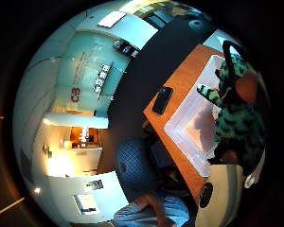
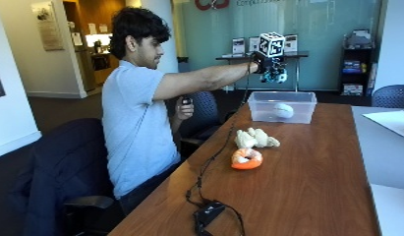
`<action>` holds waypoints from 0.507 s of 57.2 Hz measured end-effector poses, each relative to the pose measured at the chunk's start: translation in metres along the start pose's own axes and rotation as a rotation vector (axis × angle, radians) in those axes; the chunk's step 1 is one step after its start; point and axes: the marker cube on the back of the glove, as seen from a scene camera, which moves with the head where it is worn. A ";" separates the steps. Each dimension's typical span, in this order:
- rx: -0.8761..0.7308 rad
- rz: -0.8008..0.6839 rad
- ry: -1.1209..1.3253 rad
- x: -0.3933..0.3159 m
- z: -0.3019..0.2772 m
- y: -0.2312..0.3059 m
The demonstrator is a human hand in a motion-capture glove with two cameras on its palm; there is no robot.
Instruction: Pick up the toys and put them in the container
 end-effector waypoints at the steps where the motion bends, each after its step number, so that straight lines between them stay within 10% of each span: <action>1: 0.000 -0.001 -0.002 0.000 0.000 0.000; 29: -0.165 0.096 0.006 0.080 -0.023 0.044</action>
